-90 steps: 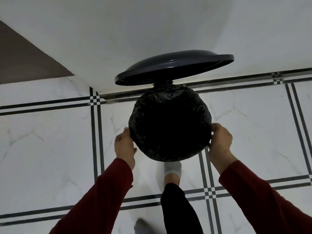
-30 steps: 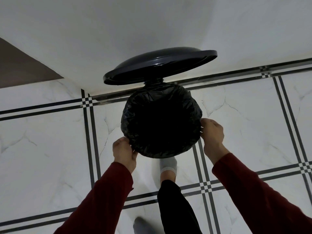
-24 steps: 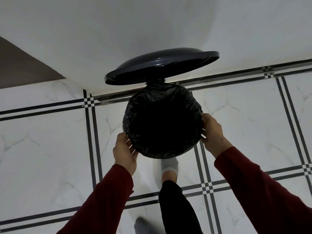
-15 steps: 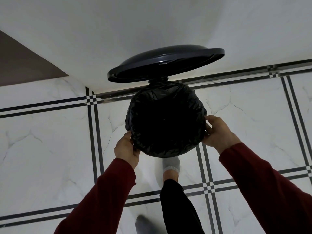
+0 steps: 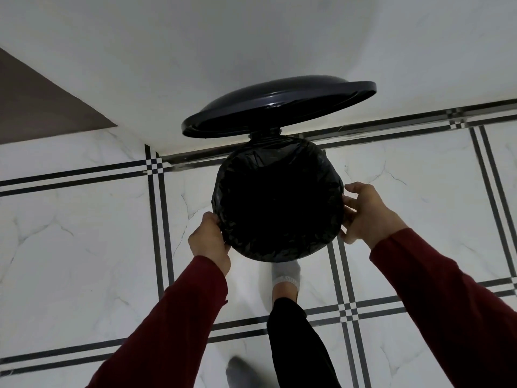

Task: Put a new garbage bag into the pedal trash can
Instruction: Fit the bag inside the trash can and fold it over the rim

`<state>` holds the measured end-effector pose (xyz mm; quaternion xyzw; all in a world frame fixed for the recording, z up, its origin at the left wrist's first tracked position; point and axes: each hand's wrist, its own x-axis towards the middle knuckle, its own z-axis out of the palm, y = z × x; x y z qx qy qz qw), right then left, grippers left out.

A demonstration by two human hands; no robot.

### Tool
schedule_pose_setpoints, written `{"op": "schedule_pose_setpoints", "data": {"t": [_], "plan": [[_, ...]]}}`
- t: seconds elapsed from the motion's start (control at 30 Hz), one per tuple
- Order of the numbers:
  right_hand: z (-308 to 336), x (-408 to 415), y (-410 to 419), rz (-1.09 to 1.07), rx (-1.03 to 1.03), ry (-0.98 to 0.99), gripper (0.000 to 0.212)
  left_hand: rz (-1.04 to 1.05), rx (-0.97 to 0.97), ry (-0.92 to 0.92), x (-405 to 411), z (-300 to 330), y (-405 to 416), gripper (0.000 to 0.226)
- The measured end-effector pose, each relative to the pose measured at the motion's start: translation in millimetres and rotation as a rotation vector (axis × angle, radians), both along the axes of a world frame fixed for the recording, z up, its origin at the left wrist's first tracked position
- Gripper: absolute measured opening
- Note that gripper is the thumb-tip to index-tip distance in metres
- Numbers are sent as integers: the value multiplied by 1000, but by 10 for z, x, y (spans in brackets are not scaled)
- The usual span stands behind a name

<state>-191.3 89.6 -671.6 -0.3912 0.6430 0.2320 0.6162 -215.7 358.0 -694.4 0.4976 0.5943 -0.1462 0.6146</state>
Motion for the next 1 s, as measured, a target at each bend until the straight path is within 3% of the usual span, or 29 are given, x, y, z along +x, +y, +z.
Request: {"op": "schedule_pose_setpoints", "data": {"t": [0.17,0.3,0.5,0.63,0.77,1.0], "plan": [[-18,34,25,0,40,84,42,-24,-271,47,63,126,10,26],[-2,27,50,26,29,85,61,-44,-341,117,93,123,87,27],[32,-78,82,-78,34,38,57,-28,-397,92,91,107,85,21],[73,-73,125,-94,56,-8,35,-53,-338,96,88,93,44,27],[84,-51,147,-59,77,-13,36,-41,-276,124,119,125,10,26],[164,-48,188,-16,198,-134,45,-71,-381,132,170,159,44,35]]}}
